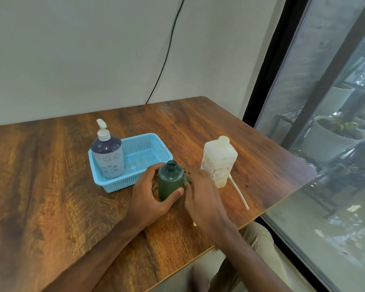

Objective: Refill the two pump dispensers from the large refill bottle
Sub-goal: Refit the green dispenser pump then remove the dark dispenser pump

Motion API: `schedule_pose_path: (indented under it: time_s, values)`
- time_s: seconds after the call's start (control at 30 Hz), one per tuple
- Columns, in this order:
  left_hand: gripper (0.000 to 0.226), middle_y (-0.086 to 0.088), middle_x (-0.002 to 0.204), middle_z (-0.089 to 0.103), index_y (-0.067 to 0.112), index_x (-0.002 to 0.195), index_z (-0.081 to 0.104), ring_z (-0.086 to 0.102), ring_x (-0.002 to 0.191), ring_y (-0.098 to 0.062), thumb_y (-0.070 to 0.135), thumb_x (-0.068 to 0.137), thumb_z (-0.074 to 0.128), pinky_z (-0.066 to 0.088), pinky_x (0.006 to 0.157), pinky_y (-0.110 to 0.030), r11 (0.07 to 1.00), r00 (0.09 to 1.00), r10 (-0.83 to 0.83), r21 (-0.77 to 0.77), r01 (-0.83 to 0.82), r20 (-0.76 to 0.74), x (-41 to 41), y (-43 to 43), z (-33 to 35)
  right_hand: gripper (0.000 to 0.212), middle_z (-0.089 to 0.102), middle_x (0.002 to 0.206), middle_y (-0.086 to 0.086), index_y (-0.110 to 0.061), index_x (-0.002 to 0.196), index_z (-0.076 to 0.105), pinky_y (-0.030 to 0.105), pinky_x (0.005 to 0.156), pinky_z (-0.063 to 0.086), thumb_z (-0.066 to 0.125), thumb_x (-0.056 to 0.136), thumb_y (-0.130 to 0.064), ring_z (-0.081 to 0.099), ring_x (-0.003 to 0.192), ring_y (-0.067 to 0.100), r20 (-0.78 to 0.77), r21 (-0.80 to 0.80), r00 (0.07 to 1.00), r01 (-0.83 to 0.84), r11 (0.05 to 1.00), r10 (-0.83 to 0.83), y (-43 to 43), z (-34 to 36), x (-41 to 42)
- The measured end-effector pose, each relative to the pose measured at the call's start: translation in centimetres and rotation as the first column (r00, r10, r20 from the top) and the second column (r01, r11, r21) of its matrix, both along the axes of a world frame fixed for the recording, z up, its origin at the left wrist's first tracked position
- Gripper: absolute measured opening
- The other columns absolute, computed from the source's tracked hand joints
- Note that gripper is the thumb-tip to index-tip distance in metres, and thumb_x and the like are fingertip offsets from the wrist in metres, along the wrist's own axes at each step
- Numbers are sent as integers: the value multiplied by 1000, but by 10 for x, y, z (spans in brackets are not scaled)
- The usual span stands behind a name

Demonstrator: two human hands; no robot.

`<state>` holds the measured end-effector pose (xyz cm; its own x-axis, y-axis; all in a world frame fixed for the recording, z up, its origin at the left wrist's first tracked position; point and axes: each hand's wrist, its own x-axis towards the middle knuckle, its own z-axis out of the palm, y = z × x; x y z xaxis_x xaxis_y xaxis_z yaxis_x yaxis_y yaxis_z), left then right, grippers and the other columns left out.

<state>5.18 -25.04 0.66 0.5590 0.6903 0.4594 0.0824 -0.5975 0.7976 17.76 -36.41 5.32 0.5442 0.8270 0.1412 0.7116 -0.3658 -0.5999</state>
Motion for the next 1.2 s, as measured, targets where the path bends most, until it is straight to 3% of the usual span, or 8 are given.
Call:
schedule_pose_path:
  time_s: [0.07,0.17,0.5,0.67,0.77,0.87,1.0,1.2]
  values:
    - [73,21,130,62,30,138,54,58,124,5,43,77,91,45,100,-7,1000,1000,-12,20,12,-3,0,1,-1,38,55,140,6,-17,138,56,41,105,52,61,100,-19,54,127,21,53,-107,998,-27,994,33,14,0,3]
    - [73,24,130,59,33,138,50,56,124,9,39,78,91,42,100,-4,999,1000,-23,31,23,-1,-1,1,-1,28,61,129,6,-16,128,61,37,97,57,61,101,-18,61,115,19,75,-167,997,-17,986,30,25,0,8]
    - [74,17,134,61,30,141,52,57,128,-1,44,79,90,47,103,-11,999,999,-40,11,41,-10,0,4,-7,19,72,108,-2,-18,116,71,33,84,62,67,97,-16,69,94,11,29,-42,999,-22,999,24,23,1,16]
    - [72,20,132,61,33,139,52,58,126,2,48,79,88,46,102,-10,999,999,-36,-6,36,-10,0,2,-6,20,69,111,-9,-25,114,69,24,83,59,71,96,-17,65,99,8,-5,198,1000,12,980,-11,10,28,12]
    - [68,28,130,58,44,134,49,56,124,9,45,79,89,45,98,-5,1000,1000,-20,-9,20,-12,0,0,-4,26,68,108,-16,-26,112,65,16,79,58,76,92,-13,67,98,-2,-133,409,991,42,912,14,0,58,8]
    - [66,32,126,56,49,128,47,53,120,17,37,79,90,42,93,0,1000,1000,-9,-21,8,-10,0,-3,-2,35,73,110,-14,-19,121,68,18,88,58,78,89,-10,70,103,0,-146,571,986,17,821,81,-6,87,5]
    - [65,34,126,56,51,127,47,54,122,14,41,79,90,42,93,0,1000,1000,-11,-21,11,-17,-1,-3,-1,39,77,115,-10,-16,127,71,31,94,60,76,90,-5,73,106,3,-102,673,975,-79,735,198,-14,116,2]
    - [66,27,127,60,46,131,49,58,123,4,39,80,90,47,95,-7,999,1000,-27,-24,27,2,-1,-2,-1,40,73,115,-9,-8,128,67,17,92,56,74,90,1,73,106,3,-16,761,951,-189,621,308,-15,137,-5]
